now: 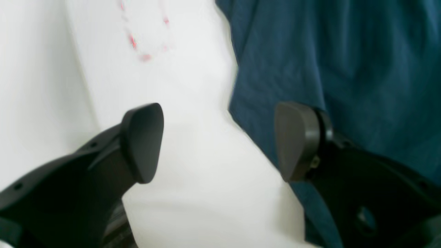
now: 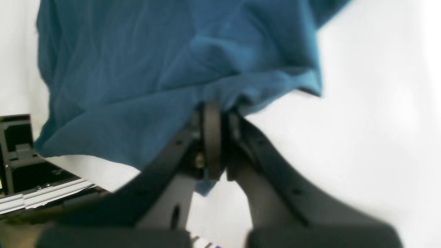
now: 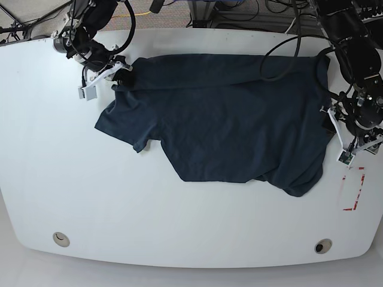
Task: Fold the T-shirt properly
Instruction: 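Move the left gripper along the shirt to its hem corner and grasp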
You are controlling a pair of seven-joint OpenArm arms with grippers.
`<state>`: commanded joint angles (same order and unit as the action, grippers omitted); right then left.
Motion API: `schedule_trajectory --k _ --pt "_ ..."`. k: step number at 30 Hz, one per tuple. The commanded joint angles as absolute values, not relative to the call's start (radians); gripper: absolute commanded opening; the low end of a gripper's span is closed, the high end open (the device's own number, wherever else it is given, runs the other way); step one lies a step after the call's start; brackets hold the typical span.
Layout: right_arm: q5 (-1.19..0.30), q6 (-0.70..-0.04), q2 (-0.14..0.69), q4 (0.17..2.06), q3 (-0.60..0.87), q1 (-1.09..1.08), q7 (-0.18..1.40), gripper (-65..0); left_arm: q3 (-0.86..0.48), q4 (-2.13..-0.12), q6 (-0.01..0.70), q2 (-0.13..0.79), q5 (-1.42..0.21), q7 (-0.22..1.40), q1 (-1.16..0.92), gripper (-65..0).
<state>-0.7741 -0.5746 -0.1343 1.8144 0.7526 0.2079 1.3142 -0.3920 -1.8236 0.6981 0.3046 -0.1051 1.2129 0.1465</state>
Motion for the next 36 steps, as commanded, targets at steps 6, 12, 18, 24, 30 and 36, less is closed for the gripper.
schedule_trajectory --k 6,12,18,24,30,36 --pt "-0.774 -0.575 -0.134 1.814 0.753 0.213 1.314 -65.0 -0.395 -1.736 0.664 0.275 -0.101 1.204 0.254 -7.4" --pt "-0.774 -0.581 -0.134 1.814 0.753 0.209 1.313 -65.0 -0.390 -1.603 0.478 0.263 -0.104 1.076 0.315 0.0" --pt "-0.774 -0.582 -0.131 1.814 0.754 0.209 1.296 -65.0 -0.390 -1.365 0.375 0.268 -0.101 0.868 0.372 0.0" --pt "-0.774 -0.582 -0.131 1.814 0.754 0.213 1.280 -65.0 -0.389 -1.115 0.369 0.303 -0.101 0.668 0.418 0.0" --pt "-0.774 -0.584 -0.130 1.814 0.754 0.211 1.280 -65.0 -0.389 -0.868 0.371 0.329 -0.101 0.518 0.501 0.0" --pt "-0.774 -0.584 -0.130 1.814 0.754 0.208 1.280 -65.0 -0.386 -0.707 0.394 0.328 -0.101 0.452 0.567 0.0"
